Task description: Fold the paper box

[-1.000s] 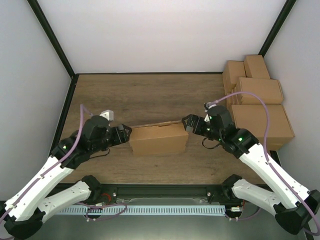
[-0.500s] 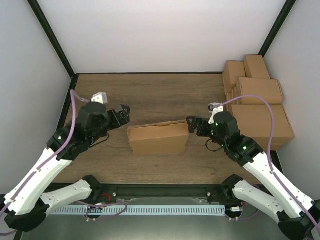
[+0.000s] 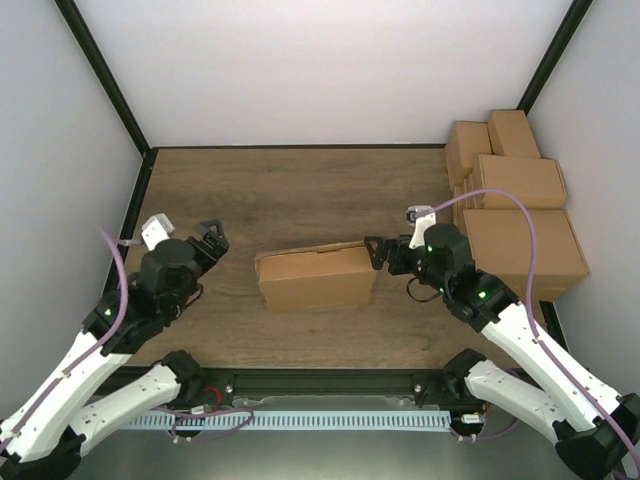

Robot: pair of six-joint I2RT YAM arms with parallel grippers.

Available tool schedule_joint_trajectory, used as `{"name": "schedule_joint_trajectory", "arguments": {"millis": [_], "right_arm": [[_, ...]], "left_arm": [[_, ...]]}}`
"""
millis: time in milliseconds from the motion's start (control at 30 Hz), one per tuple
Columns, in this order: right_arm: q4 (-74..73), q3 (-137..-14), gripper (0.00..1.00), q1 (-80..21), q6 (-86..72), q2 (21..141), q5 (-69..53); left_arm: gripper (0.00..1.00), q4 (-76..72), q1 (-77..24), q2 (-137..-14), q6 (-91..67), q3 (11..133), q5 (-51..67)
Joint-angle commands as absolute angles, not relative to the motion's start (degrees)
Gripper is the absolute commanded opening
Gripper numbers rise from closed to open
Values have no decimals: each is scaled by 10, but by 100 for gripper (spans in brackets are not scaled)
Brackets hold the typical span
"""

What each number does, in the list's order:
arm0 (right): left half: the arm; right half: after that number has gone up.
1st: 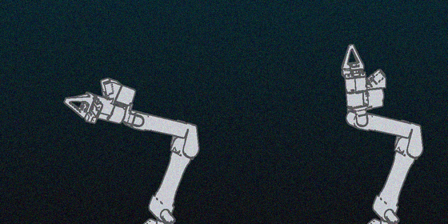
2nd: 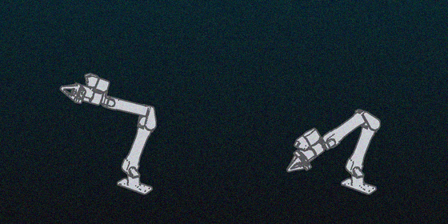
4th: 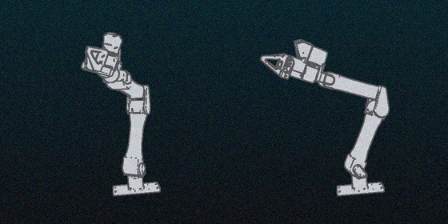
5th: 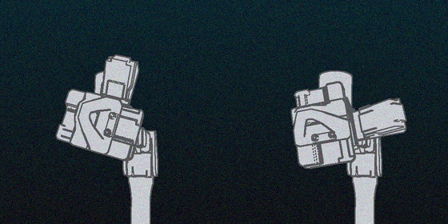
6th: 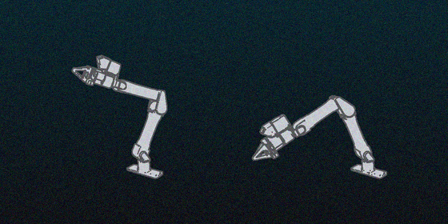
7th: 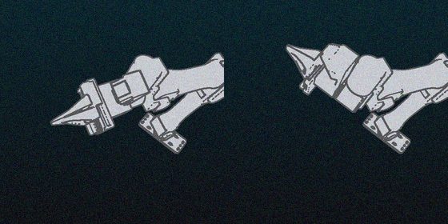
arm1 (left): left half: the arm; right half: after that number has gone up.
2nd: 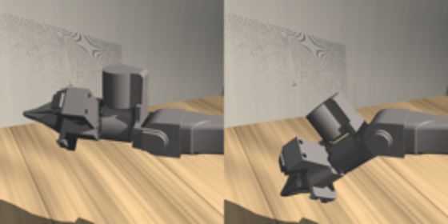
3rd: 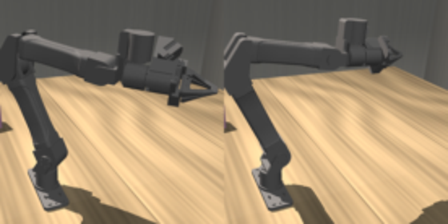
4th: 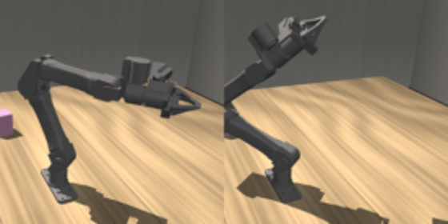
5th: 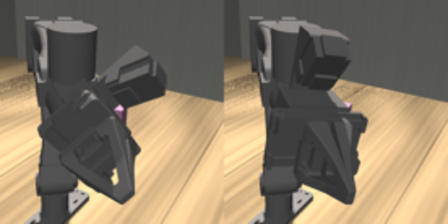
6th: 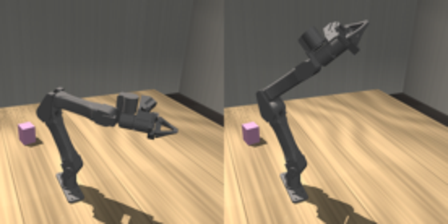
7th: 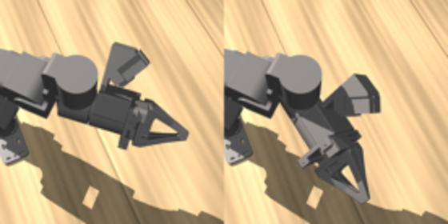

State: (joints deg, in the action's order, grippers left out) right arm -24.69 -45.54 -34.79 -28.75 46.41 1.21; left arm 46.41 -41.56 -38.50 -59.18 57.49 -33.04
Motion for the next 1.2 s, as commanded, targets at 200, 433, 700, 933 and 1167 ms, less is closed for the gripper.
{"name": "schedule_joint_trajectory", "arguments": {"millis": [200, 433, 700, 933, 1167], "right_arm": [[-276, -488, 100, -346, -266, 477, -28], [-279, -506, 100, -345, -272, 486, -55], [-359, -566, 100, -345, -371, 514, -72], [-488, -685, 100, -346, -453, 566, -76], [-540, -707, 100, -345, -471, 650, -64]], "left_arm": [[100, 437, -414, -468, -631, 585, -400], [100, 443, -409, -410, -598, 568, -300], [100, 514, -408, -380, -583, 616, -144], [100, 516, -408, -402, -647, 629, 19], [100, 458, -408, -337, -735, 531, 43]]}}
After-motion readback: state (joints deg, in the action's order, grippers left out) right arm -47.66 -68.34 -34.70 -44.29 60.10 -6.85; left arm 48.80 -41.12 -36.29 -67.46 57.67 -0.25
